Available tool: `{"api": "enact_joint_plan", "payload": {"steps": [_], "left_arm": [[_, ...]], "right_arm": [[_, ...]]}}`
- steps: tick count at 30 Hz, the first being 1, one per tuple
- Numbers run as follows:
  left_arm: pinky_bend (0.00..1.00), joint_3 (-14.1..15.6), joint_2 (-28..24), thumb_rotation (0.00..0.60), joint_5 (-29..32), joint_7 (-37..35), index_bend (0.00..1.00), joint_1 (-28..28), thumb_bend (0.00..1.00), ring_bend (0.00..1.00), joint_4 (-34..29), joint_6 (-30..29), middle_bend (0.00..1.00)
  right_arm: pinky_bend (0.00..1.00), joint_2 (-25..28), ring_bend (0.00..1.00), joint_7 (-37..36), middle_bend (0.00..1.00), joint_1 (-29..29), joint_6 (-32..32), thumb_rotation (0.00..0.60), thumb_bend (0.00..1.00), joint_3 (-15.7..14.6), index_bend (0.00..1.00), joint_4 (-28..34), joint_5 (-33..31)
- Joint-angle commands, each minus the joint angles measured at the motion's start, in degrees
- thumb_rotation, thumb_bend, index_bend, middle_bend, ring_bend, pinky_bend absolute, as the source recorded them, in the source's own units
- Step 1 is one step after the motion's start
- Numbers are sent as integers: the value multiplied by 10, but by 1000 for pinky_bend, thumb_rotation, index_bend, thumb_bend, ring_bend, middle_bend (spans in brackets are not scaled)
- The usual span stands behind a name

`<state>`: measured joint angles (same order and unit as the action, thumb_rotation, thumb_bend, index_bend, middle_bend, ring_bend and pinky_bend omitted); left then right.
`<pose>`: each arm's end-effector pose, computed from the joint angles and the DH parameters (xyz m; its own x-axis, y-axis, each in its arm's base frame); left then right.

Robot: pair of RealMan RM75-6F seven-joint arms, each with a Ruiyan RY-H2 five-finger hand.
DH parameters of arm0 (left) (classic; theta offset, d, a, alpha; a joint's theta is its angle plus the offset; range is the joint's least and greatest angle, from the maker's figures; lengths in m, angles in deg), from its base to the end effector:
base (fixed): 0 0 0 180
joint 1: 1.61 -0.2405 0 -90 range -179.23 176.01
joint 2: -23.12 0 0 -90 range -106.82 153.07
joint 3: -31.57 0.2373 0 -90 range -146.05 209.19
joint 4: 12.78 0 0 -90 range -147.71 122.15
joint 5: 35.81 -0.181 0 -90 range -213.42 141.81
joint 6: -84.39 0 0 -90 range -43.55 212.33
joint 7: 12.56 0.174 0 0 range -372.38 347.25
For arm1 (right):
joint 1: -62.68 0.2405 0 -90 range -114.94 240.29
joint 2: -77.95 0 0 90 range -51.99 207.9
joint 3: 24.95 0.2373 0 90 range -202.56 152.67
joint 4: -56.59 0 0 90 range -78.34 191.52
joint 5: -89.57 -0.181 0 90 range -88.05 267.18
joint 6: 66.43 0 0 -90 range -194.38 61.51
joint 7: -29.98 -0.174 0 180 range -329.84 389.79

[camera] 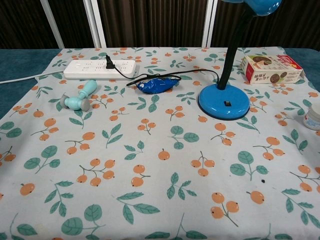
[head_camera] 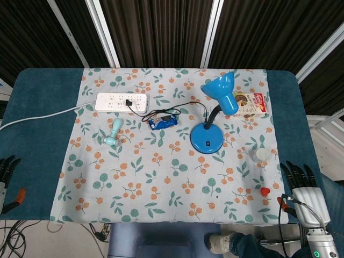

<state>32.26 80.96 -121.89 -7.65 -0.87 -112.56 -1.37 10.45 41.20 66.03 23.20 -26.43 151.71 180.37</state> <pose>-0.2845 0.1745 0.1903 0.4532 0.0854 0.8873 0.8874 0.0514 -0.4582 -0.2627 -0.1849 0.1527 0.4795 -0.0013 0.8775 -0.8755 -0.0690 0.4783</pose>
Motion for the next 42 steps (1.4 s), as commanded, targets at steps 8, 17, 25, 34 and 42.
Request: {"api": "enact_joint_plan", "payload": {"steps": [8, 17, 25, 34, 42], "left_arm": [[49, 1, -1, 600, -3, 1, 84, -2, 402, 28, -2, -3, 24], [49, -1, -3, 600, 3, -5, 84, -1, 402, 28, -1, -1, 24], [49, -1, -2, 600, -1, -4, 84, -1, 402, 28, -1, -2, 24], [49, -2, -4, 600, 2, -9, 84, -3, 401, 28, -1, -5, 24], [49, -6, -9, 600, 4, -22, 84, -5, 402, 28, -1, -10, 24]], "right_arm": [[0, 0, 112, 3, 85, -1, -10, 600, 287, -3, 29, 1, 5], [0, 0, 111, 3, 85, -4, -11, 600, 287, 3, 29, 5, -2], [0, 1, 112, -1, 85, -4, -22, 600, 287, 5, 29, 6, -6], [161, 12, 232, -8, 134, 6, -54, 600, 287, -6, 29, 12, 0], [368, 37, 588, -35, 433, 82, -149, 600, 561, 16, 29, 33, 13]]}}
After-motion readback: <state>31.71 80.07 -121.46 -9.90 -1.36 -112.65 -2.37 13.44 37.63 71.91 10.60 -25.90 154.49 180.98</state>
